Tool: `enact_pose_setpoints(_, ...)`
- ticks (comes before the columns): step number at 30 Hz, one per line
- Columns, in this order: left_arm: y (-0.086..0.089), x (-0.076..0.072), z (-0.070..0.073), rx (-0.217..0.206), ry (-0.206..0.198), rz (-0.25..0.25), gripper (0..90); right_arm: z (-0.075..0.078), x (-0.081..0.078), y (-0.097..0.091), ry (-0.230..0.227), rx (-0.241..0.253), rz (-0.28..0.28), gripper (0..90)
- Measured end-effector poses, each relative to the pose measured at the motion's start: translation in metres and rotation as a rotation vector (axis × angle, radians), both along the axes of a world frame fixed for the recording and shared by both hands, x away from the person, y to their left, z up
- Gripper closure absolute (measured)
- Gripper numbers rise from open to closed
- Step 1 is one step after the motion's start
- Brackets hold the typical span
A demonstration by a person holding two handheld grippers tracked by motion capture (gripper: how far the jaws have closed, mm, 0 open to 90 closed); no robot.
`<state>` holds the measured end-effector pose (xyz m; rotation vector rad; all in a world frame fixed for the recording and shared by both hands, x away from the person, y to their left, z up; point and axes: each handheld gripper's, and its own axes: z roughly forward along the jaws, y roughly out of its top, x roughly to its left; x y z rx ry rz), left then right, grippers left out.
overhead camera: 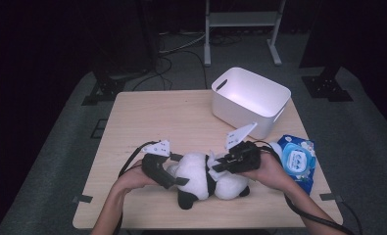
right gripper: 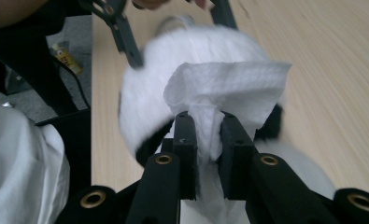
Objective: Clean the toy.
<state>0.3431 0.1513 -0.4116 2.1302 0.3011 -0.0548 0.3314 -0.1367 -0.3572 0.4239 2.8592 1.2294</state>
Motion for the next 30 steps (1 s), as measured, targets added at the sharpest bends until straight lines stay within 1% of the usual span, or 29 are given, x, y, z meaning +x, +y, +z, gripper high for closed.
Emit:
enact_pose_setpoints(2,-0.001,0.0,0.0,0.006,-0.005,-0.009,10.3,0.003,0.0,0.015,-0.006,-0.012,0.033,78.3)
enact_pose_setpoints(5,-0.002,0.0,0.0,0.005,-0.007,-0.01,10.3,0.005,0.0,0.037,-0.02,-0.021,0.076,78.3)
enact_pose_setpoints(8,-0.001,0.0,0.0,0.006,-0.008,-0.012,10.2,0.008,0.003,0.054,-0.025,-0.025,0.097,78.4)
enact_pose_setpoints(13,-0.001,0.0,0.0,0.006,-0.009,-0.012,10.2,0.009,0.014,0.068,-0.018,-0.019,0.086,78.4)
enact_pose_setpoints(15,-0.001,0.0,0.0,0.006,-0.007,-0.01,10.2,0.009,0.018,0.07,-0.016,-0.022,0.085,78.4)
enact_pose_setpoints(17,-0.001,0.0,0.0,0.006,-0.008,-0.011,10.3,0.009,0.02,0.067,-0.01,-0.024,0.079,78.4)
enact_pose_setpoints(19,-0.001,-0.001,0.0,0.008,-0.009,-0.012,10.3,0.01,0.022,0.062,-0.015,-0.023,0.065,78.3)
enact_pose_setpoints(21,-0.001,0.0,0.0,0.007,-0.009,-0.013,10.3,0.012,0.023,0.053,-0.021,-0.031,0.039,78.3)
enact_pose_setpoints(25,-0.001,-0.001,0.0,0.008,-0.01,-0.013,10.3,0.011,0.03,0.029,-0.023,-0.044,-0.013,78.4)
enact_pose_setpoints(27,-0.001,-0.001,0.0,0.009,-0.01,-0.014,10.3,0.009,0.032,0.015,-0.013,-0.05,-0.05,78.3)
enact_pose_setpoints(30,0.0,0.0,0.0,0.012,-0.014,-0.016,10.3,0.003,0.037,-0.006,-0.001,-0.061,-0.093,78.3)
